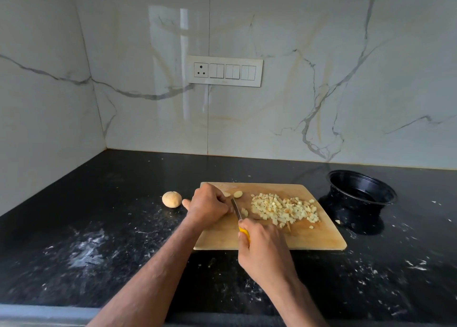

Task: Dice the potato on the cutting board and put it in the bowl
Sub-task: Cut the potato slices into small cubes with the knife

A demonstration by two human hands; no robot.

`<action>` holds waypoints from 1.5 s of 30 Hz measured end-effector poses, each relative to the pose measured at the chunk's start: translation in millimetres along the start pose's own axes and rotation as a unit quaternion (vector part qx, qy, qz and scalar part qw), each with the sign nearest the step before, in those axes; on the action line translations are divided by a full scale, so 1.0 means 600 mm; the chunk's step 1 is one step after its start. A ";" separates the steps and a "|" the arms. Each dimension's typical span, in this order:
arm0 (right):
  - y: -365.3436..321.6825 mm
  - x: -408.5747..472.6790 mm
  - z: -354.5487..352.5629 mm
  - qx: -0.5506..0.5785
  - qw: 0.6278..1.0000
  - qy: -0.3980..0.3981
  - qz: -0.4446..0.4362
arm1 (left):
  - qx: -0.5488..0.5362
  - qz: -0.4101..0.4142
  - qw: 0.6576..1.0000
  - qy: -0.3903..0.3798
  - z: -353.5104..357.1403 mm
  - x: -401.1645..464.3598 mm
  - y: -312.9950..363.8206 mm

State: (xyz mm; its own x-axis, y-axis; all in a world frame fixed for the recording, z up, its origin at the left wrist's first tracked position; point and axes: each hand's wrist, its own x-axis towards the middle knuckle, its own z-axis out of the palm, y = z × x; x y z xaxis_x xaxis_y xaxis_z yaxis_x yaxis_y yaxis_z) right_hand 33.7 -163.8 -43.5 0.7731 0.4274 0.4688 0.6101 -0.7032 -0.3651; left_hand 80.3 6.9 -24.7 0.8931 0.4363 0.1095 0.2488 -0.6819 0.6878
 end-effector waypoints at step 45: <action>0.029 -0.041 -0.048 0.083 0.988 -0.059 0.118 | 0.120 0.155 0.978 0.072 0.034 0.034 -0.008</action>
State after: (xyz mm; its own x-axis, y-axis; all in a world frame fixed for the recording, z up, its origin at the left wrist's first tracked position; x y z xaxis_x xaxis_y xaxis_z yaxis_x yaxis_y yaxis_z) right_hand 20.4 -203.2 -38.1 0.9062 0.3320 0.2618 0.4226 -0.6921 -0.5852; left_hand 104.8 7.4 -40.4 0.8814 0.2530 0.3988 0.0704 -0.9054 0.4187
